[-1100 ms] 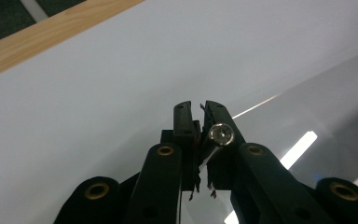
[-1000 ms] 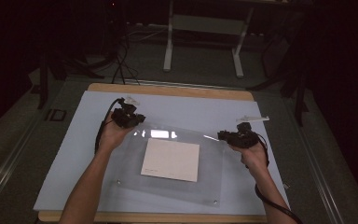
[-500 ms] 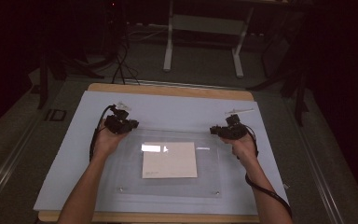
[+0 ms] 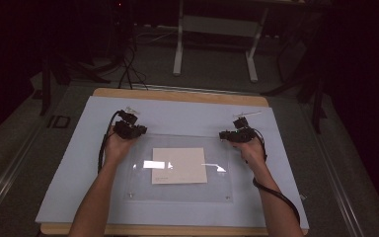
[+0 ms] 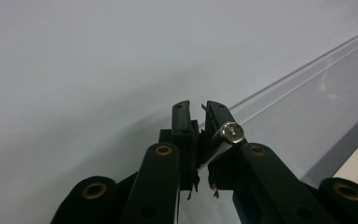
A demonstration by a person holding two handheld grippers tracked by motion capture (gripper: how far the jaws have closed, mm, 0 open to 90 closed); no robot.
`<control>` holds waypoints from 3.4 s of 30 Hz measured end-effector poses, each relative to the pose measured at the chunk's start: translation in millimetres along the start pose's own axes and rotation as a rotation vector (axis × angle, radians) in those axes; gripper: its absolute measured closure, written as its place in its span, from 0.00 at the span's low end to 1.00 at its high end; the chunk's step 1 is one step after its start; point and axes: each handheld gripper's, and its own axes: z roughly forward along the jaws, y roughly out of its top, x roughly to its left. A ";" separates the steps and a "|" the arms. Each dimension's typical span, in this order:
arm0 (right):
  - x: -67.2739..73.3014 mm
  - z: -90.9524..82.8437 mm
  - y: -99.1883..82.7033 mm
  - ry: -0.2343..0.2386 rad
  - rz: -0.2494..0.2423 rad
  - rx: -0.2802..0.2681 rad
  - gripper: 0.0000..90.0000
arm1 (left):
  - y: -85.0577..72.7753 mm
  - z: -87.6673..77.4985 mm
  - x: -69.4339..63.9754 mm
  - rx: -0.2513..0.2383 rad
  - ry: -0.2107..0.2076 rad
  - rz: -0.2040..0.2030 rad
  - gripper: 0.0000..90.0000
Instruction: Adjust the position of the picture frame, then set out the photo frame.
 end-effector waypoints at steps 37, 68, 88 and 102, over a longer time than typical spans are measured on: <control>1.1 2.3 -7.6 -0.052 -0.037 -0.063 0.85 | -11.4 -2.3 5.7 -0.109 0.006 -0.082 0.76; 8.0 -8.3 -16.2 -0.083 -0.097 -0.192 0.93 | -32.8 -19.7 4.6 -0.258 -0.031 -0.043 0.90; 6.2 -7.9 -13.6 -0.072 -0.066 -0.176 0.93 | -29.1 -20.5 5.3 -0.238 -0.027 -0.046 0.93; 0.2 -7.0 -4.4 -0.042 -0.031 -0.126 0.94 | -24.6 -16.6 13.3 -0.229 -0.064 -0.113 0.93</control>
